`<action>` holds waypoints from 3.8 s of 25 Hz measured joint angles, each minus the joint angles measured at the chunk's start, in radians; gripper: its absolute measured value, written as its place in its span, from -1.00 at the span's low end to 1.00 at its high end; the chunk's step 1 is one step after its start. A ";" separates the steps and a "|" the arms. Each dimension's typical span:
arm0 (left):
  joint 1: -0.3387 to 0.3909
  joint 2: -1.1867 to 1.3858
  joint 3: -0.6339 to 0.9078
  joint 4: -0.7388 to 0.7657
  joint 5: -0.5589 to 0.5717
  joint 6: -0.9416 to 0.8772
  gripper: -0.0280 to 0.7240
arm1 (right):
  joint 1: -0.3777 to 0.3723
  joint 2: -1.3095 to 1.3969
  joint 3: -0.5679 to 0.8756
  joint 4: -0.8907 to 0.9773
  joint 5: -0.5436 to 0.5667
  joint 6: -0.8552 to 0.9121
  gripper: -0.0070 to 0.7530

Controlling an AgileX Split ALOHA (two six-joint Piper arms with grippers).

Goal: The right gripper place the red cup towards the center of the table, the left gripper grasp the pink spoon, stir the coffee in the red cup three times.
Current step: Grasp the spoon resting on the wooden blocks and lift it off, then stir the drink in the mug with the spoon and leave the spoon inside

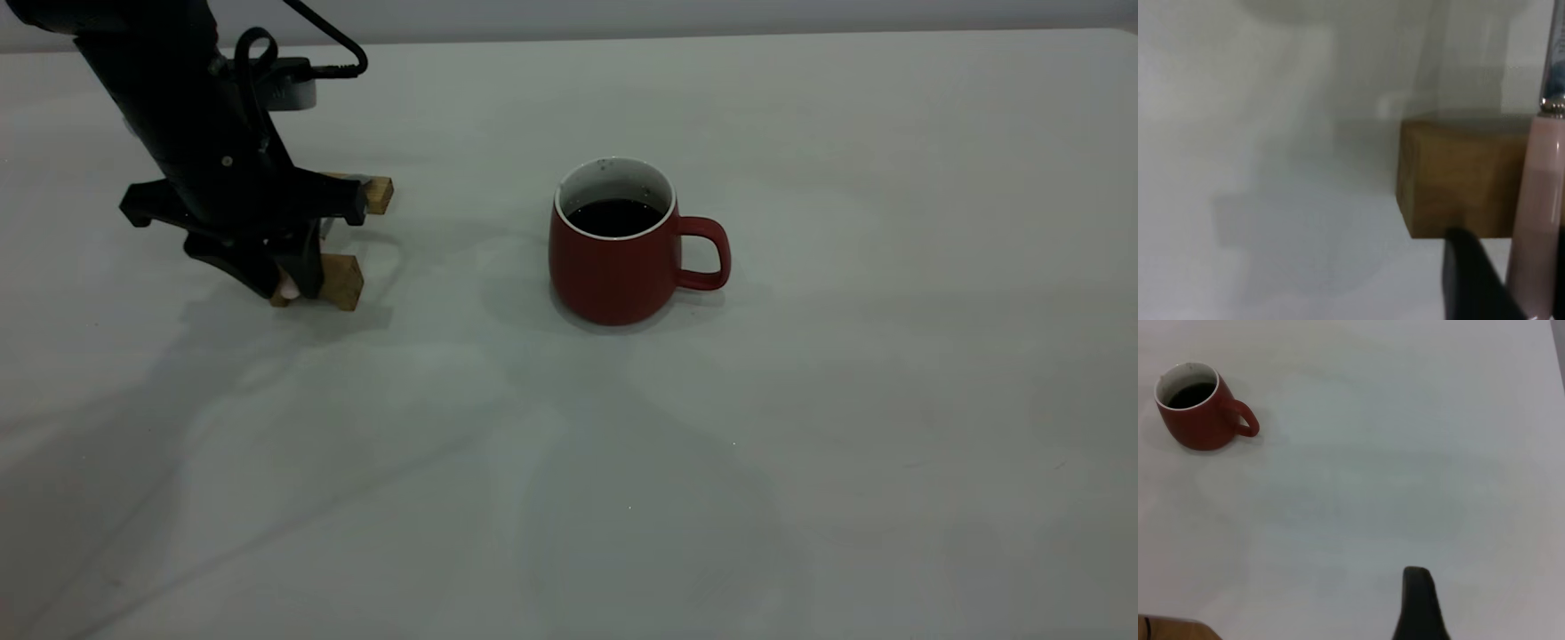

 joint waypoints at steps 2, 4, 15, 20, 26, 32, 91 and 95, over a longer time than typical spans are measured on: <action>0.000 0.000 0.000 0.000 -0.005 0.000 -0.39 | 0.000 0.000 0.000 0.000 0.000 0.000 0.56; 0.000 0.000 0.000 -0.001 -0.008 0.000 -0.45 | 0.000 0.000 0.000 0.000 0.000 0.000 0.56; 0.000 -0.168 -0.142 -0.374 0.353 -0.193 -0.45 | 0.000 0.000 0.000 0.000 0.000 0.000 0.56; 0.000 -0.202 -0.160 -0.813 0.527 -0.336 -0.45 | 0.000 0.000 0.000 0.000 0.000 0.000 0.56; -0.009 -0.193 -0.160 -1.314 0.689 -0.369 -0.45 | 0.000 0.000 0.000 0.000 0.000 0.000 0.56; -0.037 -0.137 -0.160 -1.468 0.760 -0.403 -0.45 | 0.000 0.000 0.000 0.000 0.000 0.000 0.56; -0.075 0.158 -0.216 -1.626 0.641 -0.547 -0.45 | 0.000 0.000 0.000 0.000 -0.001 0.000 0.56; -0.078 0.147 -0.216 -1.542 0.642 -0.698 -0.45 | 0.000 0.000 0.000 0.000 -0.001 0.000 0.56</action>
